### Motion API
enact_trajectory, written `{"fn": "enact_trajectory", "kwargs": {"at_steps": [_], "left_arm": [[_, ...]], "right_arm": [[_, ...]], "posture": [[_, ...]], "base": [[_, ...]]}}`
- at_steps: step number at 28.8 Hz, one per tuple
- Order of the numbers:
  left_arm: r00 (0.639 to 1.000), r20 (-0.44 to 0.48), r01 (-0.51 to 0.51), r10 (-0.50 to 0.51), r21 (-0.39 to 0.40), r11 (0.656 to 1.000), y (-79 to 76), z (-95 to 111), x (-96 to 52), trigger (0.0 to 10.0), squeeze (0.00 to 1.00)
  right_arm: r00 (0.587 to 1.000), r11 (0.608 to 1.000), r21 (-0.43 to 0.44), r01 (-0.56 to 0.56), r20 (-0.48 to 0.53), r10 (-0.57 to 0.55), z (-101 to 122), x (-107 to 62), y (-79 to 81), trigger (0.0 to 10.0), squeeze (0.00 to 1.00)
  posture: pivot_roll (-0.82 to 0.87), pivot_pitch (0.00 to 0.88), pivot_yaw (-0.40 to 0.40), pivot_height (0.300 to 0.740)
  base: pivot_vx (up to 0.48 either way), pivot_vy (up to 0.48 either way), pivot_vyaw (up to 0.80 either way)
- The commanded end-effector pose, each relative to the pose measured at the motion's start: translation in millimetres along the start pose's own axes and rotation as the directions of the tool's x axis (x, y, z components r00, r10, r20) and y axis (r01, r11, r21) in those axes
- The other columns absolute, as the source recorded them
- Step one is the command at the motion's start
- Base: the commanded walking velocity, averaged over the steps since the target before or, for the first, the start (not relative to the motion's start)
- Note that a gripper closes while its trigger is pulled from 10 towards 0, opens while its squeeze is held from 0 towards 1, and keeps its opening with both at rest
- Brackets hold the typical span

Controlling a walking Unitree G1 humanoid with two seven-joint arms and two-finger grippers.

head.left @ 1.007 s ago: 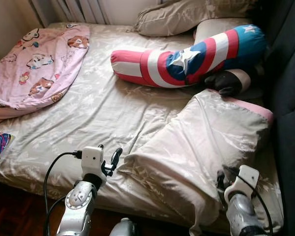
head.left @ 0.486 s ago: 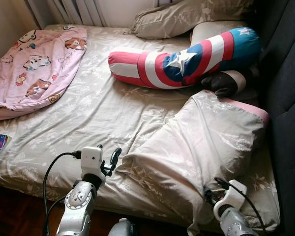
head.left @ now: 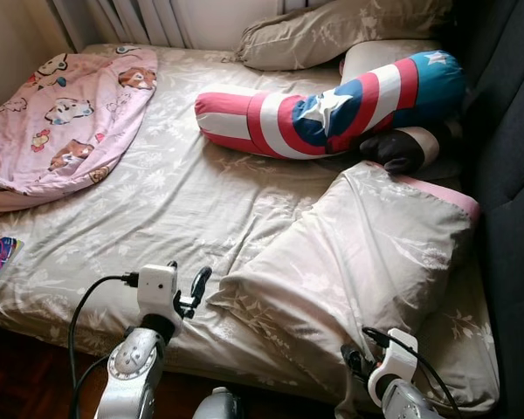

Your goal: Clean up the room

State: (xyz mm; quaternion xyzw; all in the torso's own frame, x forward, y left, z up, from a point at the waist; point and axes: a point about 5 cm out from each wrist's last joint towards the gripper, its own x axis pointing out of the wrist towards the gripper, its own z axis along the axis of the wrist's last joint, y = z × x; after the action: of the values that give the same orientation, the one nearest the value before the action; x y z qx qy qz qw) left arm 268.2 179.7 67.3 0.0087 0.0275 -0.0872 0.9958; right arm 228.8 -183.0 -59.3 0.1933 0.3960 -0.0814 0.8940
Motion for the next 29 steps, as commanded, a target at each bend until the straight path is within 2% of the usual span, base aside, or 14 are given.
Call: {"fn": "enact_trajectory", "kwargs": {"at_steps": [1, 4, 10, 13, 14, 15, 16, 17, 24, 29], "left_arm": [[1.0, -0.012, -0.001, 0.001, 0.001, 1.0, 3.4, 0, -5.1, 10.0, 0.0], [1.0, -0.025, 0.0, 0.0, 0.008, 1.0, 4.7, 0, -12.5, 10.0, 0.0], [0.999, -0.04, -0.003, 0.004, 0.026, 1.0, 9.0, 4, -27.9, 10.0, 0.0], [0.999, -0.041, -0.001, 0.003, 0.032, 0.999, 10.2, 6, -30.6, 10.0, 0.0], [0.999, -0.042, 0.001, 0.001, 0.035, 0.999, 10.6, 7, -32.0, 10.0, 0.0], [0.999, -0.042, 0.0, 0.002, 0.037, 0.999, 11.4, 8, -32.4, 10.0, 0.0], [0.999, -0.042, 0.0, 0.002, 0.037, 0.999, 11.4, 8, -32.4, 10.0, 0.0], [0.999, -0.041, -0.001, 0.002, 0.039, 0.999, 12.1, 10, -32.2, 10.0, 0.0], [0.998, -0.056, 0.009, -0.006, 0.046, 0.999, 10.5, 10, -29.1, 10.0, 0.0], [0.996, -0.066, 0.058, -0.054, 0.054, 0.997, -1.5, 10, -25.8, 10.0, 0.0]], "right_arm": [[0.997, 0.999, -0.011, 0.049, -0.066, -0.049, -18, -3.7, -10.3, 10.0, 0.0], [0.995, 0.996, -0.055, 0.064, -0.073, -0.068, -23, -5.1, -13.4, 10.0, 0.0], [0.996, 0.999, -0.022, 0.03, -0.083, -0.031, -23, -3.8, -7.5, 10.0, 0.0], [0.996, 0.999, -0.04, 0.016, -0.093, -0.02, -24, -3.4, -4.7, 10.0, 0.0], [0.995, 0.998, -0.053, 0.016, -0.097, -0.021, -24, -3.1, -3.3, 7.9, 0.0], [0.996, 0.999, -0.047, 0.018, -0.09, -0.022, -23, -2.6, -1.9, 2.3, 0.0], [0.996, 0.999, -0.047, 0.018, -0.09, -0.022, -23, -2.6, -1.9, 2.3, 0.0], [0.996, 0.999, -0.042, 0.017, -0.085, -0.02, -21, -2.0, 0.5, 0.0, 0.0], [0.995, 0.997, -0.076, -0.027, -0.094, 0.02, -22, -0.3, 11.5, 0.0, 0.0], [0.996, 0.997, -0.069, -0.02, -0.088, 0.014, -26, -1.8, 8.2, 0.0, 0.0]], "posture": [[0.21, 0.206, 0.058, 0.685], [0.22, 0.229, 0.072, 0.685], [0.26, 0.257, 0.09, 0.685], [0.26, 0.259, 0.093, 0.685], [0.26, 0.261, 0.094, 0.685], [0.27, 0.262, 0.095, 0.685], [0.27, 0.262, 0.095, 0.685], [0.27, 0.263, 0.097, 0.685], [0.26, 0.256, 0.101, 0.685], [0.26, 0.24, 0.091, 0.685]], "base": [[0.0, 0.0, 0.0], [0.0, 0.0, 0.0], [0.0, 0.0, 0.0], [0.0, 0.0, 0.0], [0.0, 0.0, 0.0], [0.0, 0.0, 0.0], [0.0, 0.0, 0.0], [0.0, 0.0, 0.0], [0.0, 0.0, 0.0], [0.0, 0.0, 0.0]]}}
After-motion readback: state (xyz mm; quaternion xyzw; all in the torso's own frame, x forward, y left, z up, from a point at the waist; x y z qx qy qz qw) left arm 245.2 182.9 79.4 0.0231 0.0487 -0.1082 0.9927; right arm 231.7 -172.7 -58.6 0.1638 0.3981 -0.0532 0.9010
